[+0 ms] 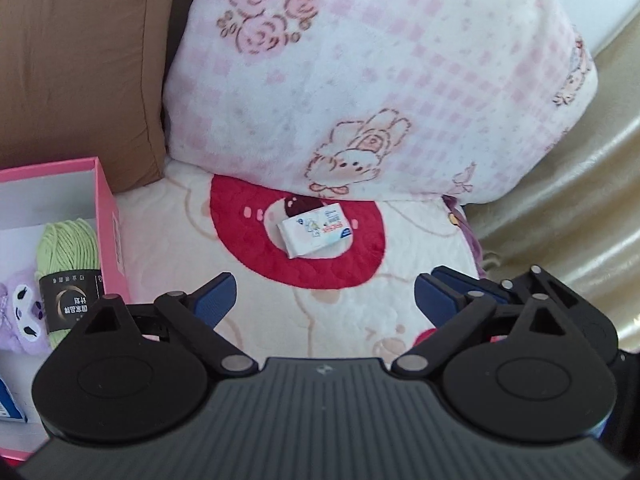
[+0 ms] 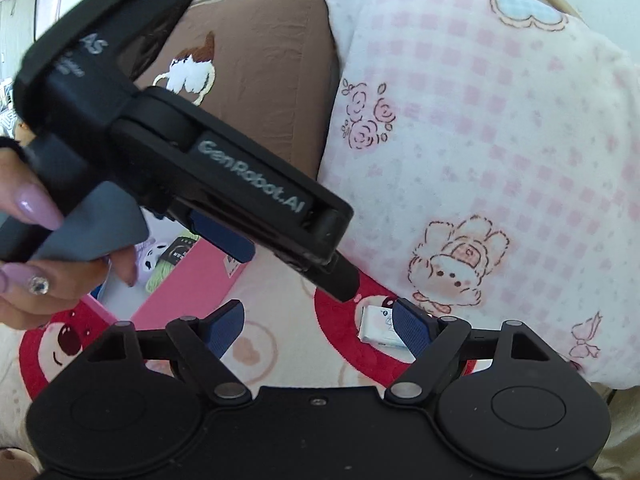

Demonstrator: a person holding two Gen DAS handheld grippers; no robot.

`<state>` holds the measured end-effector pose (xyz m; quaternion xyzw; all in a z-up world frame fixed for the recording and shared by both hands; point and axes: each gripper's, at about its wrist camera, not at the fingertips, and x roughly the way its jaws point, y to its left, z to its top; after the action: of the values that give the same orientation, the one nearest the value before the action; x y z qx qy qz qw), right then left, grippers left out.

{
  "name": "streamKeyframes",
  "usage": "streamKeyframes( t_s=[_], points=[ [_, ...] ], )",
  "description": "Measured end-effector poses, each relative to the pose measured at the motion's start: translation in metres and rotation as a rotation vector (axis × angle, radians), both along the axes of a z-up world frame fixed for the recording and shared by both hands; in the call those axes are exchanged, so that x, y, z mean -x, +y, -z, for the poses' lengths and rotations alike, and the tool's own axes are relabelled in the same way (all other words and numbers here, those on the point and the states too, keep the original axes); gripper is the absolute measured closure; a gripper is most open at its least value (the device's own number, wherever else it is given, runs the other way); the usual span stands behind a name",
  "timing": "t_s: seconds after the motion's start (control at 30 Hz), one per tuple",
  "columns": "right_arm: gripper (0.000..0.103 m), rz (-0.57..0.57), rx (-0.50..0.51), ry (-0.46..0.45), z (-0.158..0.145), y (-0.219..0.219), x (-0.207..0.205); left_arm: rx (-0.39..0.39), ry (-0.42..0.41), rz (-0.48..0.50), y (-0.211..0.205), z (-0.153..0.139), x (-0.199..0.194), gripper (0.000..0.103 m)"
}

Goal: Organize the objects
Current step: 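Lower the open left tool over the white soap bar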

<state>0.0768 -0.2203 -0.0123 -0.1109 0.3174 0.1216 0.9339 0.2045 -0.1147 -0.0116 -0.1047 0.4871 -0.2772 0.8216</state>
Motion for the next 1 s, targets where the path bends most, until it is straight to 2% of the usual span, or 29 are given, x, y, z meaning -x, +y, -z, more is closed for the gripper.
streamKeyframes(
  t_s=[0.17,0.27,0.4,0.5,0.6,0.73,0.9,1.0],
  points=[
    [0.019,0.051,0.04,-0.038,0.029,-0.012,-0.016,0.003,0.016,-0.027,-0.006,0.024,-0.009,0.012],
    [0.019,0.061,0.066,-0.029,0.045,-0.019,-0.023,0.004,0.086,-0.026,-0.012,0.039,-0.01,0.015],
    [0.019,0.044,0.115,-0.047,0.067,-0.023,-0.029,-0.023,0.05,-0.031,-0.025,0.049,-0.011,0.015],
    [0.019,0.053,0.119,-0.05,0.084,-0.027,-0.036,-0.004,0.045,-0.046,-0.03,0.06,-0.017,0.019],
    [0.019,0.081,0.107,-0.045,0.1,-0.035,-0.044,-0.01,0.031,-0.061,-0.035,0.072,-0.021,0.024],
    [0.019,0.136,0.072,-0.045,0.116,-0.049,-0.057,-0.009,0.015,-0.076,-0.037,0.088,-0.026,0.038],
    [0.019,0.17,0.05,-0.047,0.127,-0.061,-0.067,0.06,-0.001,-0.079,-0.036,0.102,-0.031,0.044],
    [0.018,0.135,0.041,-0.028,0.133,-0.064,-0.072,0.1,-0.025,-0.089,-0.038,0.105,-0.034,0.046]
  ],
)
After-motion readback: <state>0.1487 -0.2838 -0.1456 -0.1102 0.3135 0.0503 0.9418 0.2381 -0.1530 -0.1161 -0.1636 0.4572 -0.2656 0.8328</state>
